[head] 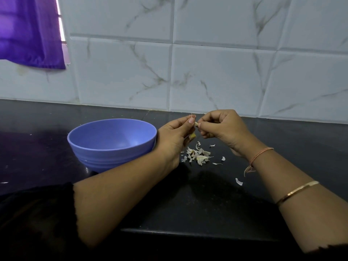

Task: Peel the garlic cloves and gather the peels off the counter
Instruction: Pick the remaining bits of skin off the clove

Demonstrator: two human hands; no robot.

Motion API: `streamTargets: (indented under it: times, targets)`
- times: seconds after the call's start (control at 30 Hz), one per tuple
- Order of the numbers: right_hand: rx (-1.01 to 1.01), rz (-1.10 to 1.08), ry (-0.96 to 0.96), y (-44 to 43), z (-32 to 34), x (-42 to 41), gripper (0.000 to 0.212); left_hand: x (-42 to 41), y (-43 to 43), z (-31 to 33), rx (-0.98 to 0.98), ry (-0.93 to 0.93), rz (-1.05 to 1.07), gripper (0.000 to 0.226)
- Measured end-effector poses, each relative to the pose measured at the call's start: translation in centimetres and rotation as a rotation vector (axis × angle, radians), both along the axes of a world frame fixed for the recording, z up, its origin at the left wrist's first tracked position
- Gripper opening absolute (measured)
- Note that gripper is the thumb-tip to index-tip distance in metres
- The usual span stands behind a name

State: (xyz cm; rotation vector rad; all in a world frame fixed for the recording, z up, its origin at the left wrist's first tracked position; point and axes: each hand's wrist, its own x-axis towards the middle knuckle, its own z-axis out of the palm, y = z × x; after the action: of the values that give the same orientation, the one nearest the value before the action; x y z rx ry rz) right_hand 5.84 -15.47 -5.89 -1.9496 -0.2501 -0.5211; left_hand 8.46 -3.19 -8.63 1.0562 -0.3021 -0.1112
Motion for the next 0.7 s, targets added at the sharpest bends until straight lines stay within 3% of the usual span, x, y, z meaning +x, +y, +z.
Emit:
streamTargets:
  times: [0.43,0.7]
  targets:
    - [0.084,0.047,0.023,-0.22,0.09,-0.1,0.01,-0.31,-0.02,0.29,-0.031,0.025,-0.038,0.008]
    - [0.261,0.103,0.095,-0.01,0.15,-0.17,0.011,-0.32,-0.01,0.33,-0.075,0.012,-0.091,0.013]
